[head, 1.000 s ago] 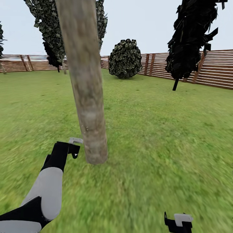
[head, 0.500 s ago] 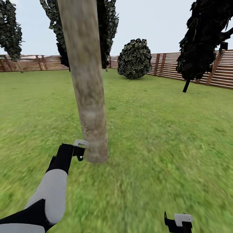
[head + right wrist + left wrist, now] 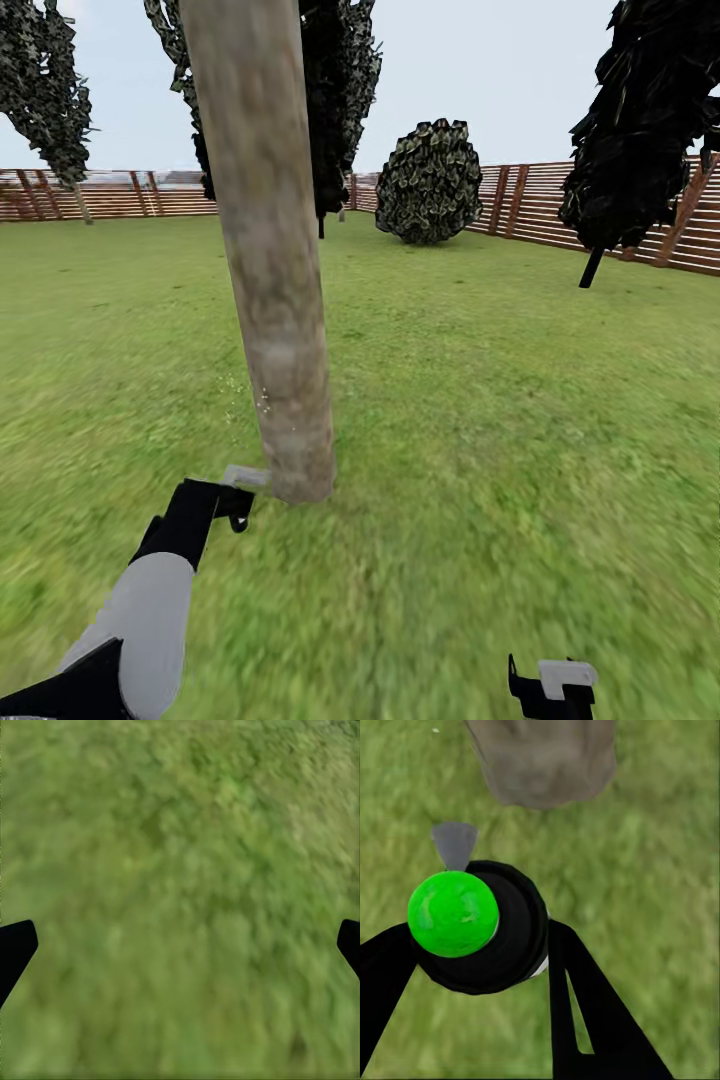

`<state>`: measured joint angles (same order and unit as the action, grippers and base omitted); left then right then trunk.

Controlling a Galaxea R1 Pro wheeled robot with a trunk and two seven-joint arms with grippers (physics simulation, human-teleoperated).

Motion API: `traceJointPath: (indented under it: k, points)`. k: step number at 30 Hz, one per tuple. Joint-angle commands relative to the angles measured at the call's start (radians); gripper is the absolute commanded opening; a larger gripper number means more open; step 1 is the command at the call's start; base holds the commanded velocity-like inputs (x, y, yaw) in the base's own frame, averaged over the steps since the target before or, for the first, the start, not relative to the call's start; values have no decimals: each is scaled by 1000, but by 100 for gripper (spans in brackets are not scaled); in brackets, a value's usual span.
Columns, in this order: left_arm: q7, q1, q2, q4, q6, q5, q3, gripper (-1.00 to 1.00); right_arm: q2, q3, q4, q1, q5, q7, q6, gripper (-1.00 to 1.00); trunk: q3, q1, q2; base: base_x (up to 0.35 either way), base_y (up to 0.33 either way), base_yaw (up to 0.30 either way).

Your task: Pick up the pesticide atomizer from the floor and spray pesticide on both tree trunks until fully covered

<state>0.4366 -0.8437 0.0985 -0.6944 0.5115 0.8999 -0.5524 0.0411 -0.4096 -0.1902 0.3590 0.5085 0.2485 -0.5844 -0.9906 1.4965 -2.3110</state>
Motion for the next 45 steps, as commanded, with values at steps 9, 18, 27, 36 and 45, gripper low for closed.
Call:
traceJointPath:
  k: [9,18,27,36,45]
  points:
    - [-16,2,11,59,-26,-29,5,-100,0,0,0,0,0,0,0,100,0,0,0,58,0,0]
    - [-68,2,-1,74,-62,-32,3,-100,0,0,1,0,1,0,0,100,0,0,0,326,0,0]
    - [-98,62,12,115,-107,-34,6,-100,0,0,1,0,1,0,0,100,0,0,0,50,0,0]
    - [-107,64,-82,135,-123,-92,-1,-100,0,0,2,0,1,0,0,100,0,0,0,0,0,0]
    - [-213,62,-45,217,-117,-136,12,-100,0,0,0,0,1,0,0,100,0,0,0,0,0,0]
